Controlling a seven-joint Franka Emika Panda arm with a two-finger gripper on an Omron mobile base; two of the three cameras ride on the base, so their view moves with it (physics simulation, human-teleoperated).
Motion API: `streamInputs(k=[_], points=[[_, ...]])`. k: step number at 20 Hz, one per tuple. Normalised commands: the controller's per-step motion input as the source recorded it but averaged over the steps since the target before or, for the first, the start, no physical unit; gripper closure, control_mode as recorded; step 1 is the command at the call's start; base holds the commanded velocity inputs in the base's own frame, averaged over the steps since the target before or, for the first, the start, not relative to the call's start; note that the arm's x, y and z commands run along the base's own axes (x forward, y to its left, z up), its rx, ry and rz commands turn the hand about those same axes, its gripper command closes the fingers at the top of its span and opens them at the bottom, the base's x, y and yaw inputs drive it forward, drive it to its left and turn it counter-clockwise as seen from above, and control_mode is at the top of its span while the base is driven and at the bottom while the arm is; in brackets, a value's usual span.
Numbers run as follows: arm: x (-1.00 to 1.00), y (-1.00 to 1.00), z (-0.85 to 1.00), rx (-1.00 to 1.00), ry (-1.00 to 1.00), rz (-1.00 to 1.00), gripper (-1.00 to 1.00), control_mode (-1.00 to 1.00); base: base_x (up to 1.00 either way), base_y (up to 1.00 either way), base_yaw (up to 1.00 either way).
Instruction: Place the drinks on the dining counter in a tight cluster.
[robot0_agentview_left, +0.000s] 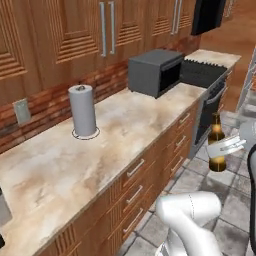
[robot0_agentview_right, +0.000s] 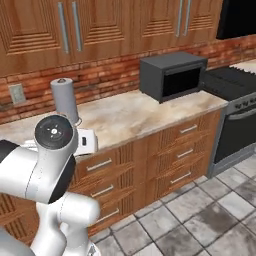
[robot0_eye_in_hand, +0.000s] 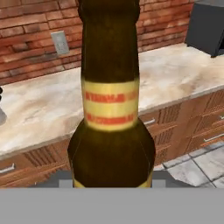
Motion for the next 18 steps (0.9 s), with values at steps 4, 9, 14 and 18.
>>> streamInputs(k=[4, 9, 14, 18], points=[[0.0, 0.0, 0.0, 0.0, 0.0, 0.0, 1.0, 1.0, 0.0, 0.0, -1.0], [0.0, 0.0, 0.0, 0.0, 0.0, 0.0, 1.0, 1.0, 0.03, 0.02, -0.99], [0.0, 0.0, 0.0, 0.0, 0.0, 0.0, 1.0, 1.0, 0.69, 0.49, -0.77], [0.0, 0.0, 0.0, 0.0, 0.0, 0.0, 1.0, 1.0, 1.0, 0.63, -0.52]])
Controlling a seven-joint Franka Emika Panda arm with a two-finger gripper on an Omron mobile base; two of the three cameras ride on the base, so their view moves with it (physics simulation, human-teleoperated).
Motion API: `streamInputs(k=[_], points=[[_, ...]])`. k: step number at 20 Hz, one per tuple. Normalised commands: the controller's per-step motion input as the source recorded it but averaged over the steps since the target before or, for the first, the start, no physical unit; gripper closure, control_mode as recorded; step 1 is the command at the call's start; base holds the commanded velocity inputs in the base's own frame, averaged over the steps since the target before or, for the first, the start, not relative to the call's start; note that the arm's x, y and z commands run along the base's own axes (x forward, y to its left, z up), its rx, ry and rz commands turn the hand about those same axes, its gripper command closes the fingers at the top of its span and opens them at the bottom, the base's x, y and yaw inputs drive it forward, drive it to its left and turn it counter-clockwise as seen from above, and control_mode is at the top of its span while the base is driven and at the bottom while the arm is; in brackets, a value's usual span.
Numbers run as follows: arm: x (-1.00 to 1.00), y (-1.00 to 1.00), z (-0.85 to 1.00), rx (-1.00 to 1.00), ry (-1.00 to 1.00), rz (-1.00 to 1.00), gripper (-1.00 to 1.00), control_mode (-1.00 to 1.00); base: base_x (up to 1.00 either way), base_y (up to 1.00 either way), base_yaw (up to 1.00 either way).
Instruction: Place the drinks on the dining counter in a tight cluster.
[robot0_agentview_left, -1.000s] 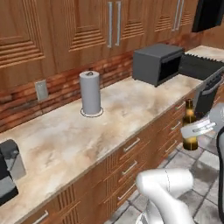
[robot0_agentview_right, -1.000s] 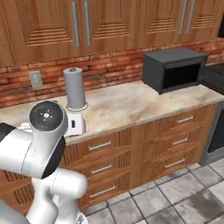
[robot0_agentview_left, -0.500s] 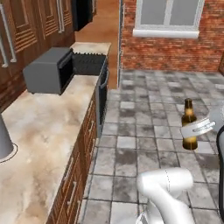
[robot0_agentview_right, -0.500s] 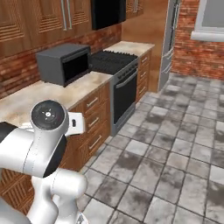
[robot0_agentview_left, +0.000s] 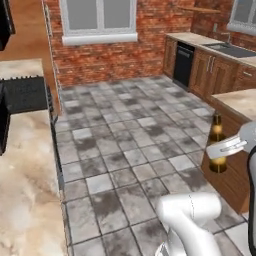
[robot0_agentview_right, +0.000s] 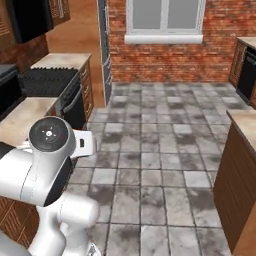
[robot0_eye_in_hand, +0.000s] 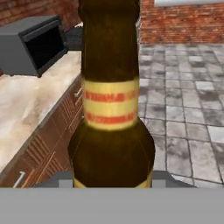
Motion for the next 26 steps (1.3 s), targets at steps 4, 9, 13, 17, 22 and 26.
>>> streamInputs(k=[4, 9, 13, 17, 22, 26], points=[[0.0, 0.0, 0.0, 0.0, 0.0, 0.0, 1.0, 1.0, 1.0, 0.33, -0.45], [0.0, 0.0, 0.0, 0.0, 0.0, 0.0, 1.0, 1.0, 1.0, -0.03, -0.5], [0.0, 0.0, 0.0, 0.0, 0.0, 0.0, 1.0, 1.0, 0.92, -0.53, -0.47], [0.0, 0.0, 0.0, 0.0, 0.0, 0.0, 1.0, 1.0, 0.29, -0.65, -0.7], [0.0, 0.0, 0.0, 0.0, 0.0, 0.0, 1.0, 1.0, 0.37, -0.36, -0.7], [0.0, 0.0, 0.0, 0.0, 0.0, 0.0, 1.0, 1.0, 0.99, 0.2, -0.45]])
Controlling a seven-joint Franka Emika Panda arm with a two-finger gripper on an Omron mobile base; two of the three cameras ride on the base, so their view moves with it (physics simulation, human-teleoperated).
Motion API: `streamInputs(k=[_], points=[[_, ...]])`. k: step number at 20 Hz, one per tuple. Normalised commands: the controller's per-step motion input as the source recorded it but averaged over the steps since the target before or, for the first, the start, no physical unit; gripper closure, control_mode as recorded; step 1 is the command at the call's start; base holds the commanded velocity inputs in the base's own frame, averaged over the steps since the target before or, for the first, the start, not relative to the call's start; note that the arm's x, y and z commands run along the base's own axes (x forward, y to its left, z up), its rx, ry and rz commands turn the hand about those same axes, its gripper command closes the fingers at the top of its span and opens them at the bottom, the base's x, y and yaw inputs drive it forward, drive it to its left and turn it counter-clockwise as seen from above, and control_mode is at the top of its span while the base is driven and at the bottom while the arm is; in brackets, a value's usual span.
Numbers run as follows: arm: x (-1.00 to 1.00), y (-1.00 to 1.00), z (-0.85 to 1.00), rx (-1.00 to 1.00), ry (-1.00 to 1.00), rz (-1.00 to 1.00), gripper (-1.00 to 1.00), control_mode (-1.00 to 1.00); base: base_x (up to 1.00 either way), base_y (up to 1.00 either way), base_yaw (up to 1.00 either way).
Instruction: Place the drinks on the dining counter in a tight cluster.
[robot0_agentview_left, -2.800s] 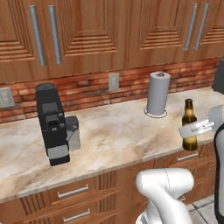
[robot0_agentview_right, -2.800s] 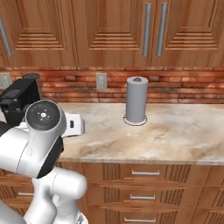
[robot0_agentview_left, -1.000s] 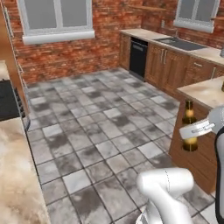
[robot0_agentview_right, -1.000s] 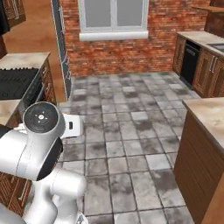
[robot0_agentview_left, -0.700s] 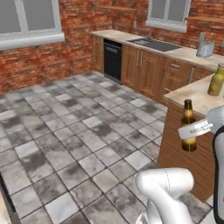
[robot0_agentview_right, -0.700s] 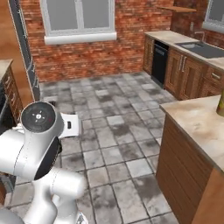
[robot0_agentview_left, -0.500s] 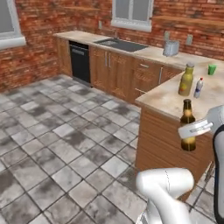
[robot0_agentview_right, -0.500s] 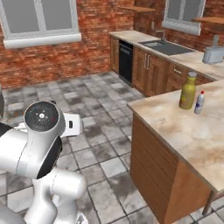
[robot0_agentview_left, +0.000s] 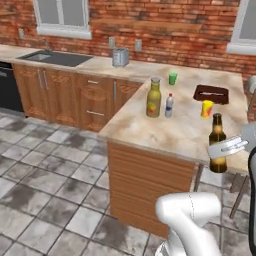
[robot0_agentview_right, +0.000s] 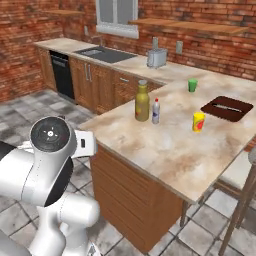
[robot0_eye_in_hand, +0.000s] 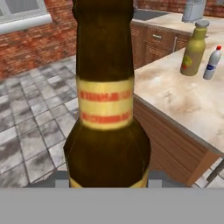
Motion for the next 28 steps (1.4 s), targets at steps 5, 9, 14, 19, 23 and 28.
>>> streamInputs(k=[5, 9, 14, 19, 23, 28], points=[[0.0, 0.0, 0.0, 0.0, 0.0, 0.0, 1.0, 1.0, 1.0, 0.37, -0.34], [0.0, 0.0, 0.0, 0.0, 0.0, 0.0, 1.0, 1.0, 0.6, 0.03, -0.58], [0.0, 0.0, 0.0, 0.0, 0.0, 0.0, 1.0, 1.0, 0.17, 0.08, -0.72], [0.0, 0.0, 0.0, 0.0, 0.0, 0.0, 1.0, 1.0, 0.45, 0.69, -0.43], [0.0, 0.0, 0.0, 0.0, 0.0, 0.0, 1.0, 1.0, 0.82, 0.55, -0.36], [0.0, 0.0, 0.0, 0.0, 0.0, 0.0, 1.0, 1.0, 1.0, 0.13, -0.27]])
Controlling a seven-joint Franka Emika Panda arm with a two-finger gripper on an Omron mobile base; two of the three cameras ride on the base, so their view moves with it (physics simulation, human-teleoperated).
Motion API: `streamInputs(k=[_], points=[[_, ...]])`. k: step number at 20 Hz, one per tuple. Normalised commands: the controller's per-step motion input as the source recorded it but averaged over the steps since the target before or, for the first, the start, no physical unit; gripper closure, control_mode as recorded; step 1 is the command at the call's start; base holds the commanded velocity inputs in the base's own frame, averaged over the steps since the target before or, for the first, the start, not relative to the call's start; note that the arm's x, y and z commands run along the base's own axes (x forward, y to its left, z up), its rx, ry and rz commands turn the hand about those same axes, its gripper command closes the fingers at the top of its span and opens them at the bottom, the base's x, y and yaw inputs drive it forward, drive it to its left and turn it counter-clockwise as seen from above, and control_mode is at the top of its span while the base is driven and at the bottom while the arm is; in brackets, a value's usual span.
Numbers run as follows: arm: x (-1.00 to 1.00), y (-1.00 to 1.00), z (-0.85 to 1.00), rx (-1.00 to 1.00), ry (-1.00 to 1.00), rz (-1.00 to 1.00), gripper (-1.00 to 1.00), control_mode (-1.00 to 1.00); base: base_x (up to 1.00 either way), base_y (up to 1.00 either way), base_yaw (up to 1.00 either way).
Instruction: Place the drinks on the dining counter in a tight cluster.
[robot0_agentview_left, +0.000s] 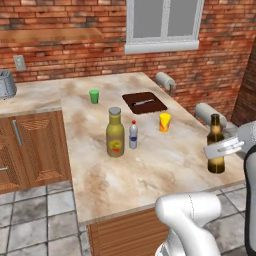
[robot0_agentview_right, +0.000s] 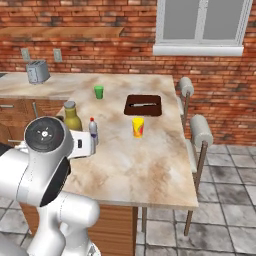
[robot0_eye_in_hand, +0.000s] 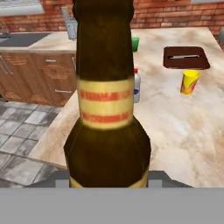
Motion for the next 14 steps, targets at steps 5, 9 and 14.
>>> streamInputs(k=[5, 9, 14], points=[[0.0, 0.0, 0.0, 0.0, 0.0, 0.0, 1.0, 1.0, 0.09, 0.0, 0.0], [0.0, 0.0, 0.0, 0.0, 0.0, 0.0, 1.0, 1.0, 0.01, 0.0, 0.0], [0.0, 0.0, 0.0, 0.0, 0.0, 0.0, 1.0, 1.0, 0.16, 0.0, 0.0]])
